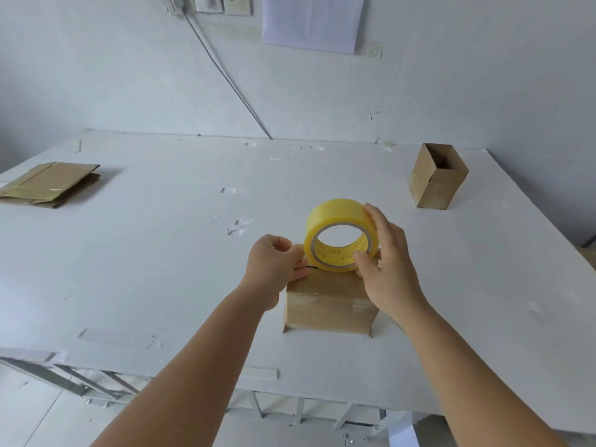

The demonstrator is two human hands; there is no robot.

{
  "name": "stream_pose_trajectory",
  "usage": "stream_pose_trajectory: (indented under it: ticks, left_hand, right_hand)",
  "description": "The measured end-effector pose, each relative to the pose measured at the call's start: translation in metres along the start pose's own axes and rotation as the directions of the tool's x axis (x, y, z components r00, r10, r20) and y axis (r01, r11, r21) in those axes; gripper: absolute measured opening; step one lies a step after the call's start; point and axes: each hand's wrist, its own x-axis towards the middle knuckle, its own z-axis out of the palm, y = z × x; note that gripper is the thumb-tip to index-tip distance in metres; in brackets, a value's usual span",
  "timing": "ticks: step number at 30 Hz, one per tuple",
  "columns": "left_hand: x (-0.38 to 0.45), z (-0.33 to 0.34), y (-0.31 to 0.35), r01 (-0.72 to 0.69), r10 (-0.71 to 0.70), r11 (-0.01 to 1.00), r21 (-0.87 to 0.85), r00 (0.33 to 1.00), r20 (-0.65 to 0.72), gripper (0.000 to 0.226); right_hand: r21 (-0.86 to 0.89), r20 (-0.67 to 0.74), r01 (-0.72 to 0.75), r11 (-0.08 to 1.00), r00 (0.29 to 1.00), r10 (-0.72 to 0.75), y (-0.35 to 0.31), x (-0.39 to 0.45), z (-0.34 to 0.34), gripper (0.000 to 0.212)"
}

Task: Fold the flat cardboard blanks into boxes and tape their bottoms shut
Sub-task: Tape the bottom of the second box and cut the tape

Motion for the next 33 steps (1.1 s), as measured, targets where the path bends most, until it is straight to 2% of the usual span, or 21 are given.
stream_pose_trajectory:
  ticks: [2,4,8,10,13,15,20,25,29,33]
  left_hand:
    - [0.001,0.001,-0.003,-0.022,0.022,1.000,0.022,0.999,-0.025,0.013]
    - [0.003,0.002,-0.004,-0.035,0.037,0.998,0.042,0.999,-0.032,0.013]
    - [0.005,0.003,-0.002,-0.037,0.037,0.995,0.089,0.999,-0.003,0.013]
    - [0.006,0.001,-0.002,-0.022,0.020,0.997,0.076,1.000,0.018,0.015]
    - [0.007,-0.001,-0.003,-0.015,0.013,0.999,0.041,0.999,0.039,0.015]
    - [0.008,-0.002,-0.005,-0.017,0.015,0.999,0.039,0.999,0.048,0.014]
    - [0.006,-0.002,-0.006,-0.046,0.044,0.999,0.022,0.996,0.080,0.018]
    - [0.006,-0.005,-0.007,-0.052,0.049,0.998,0.030,0.996,0.074,0.010]
    - [0.005,-0.019,-0.004,-0.031,0.029,0.999,0.031,0.998,0.056,0.024]
    - [0.010,-0.042,0.004,-0.038,0.034,0.997,0.067,0.997,0.068,0.029]
  right_hand:
    - [-0.093,-0.008,0.021,0.995,1.000,-0.022,-0.002,-0.001,0.001,0.071]
    - [-0.088,-0.005,0.018,0.996,1.000,-0.018,-0.001,-0.002,0.001,0.072]
    - [0.057,0.033,-0.038,0.998,0.999,0.036,0.004,-0.006,0.003,0.079]
    - [0.154,0.005,-0.046,0.987,0.999,0.046,0.007,-0.008,0.006,0.078]
    - [0.353,-0.062,-0.031,0.935,0.996,0.056,0.006,-0.008,0.006,0.060]
    - [0.394,-0.067,-0.034,0.918,0.996,0.066,0.005,-0.007,0.006,0.050]
    - [0.348,0.022,-0.042,0.937,0.999,0.037,0.005,-0.007,0.010,0.062]
    - [0.217,-0.020,0.000,0.976,1.000,0.004,0.013,-0.009,0.008,0.059]
    - [0.118,-0.087,0.025,0.993,0.996,-0.015,0.018,-0.009,0.001,0.052]
    - [0.059,-0.088,0.078,0.995,0.993,-0.073,0.017,-0.010,0.005,0.052]
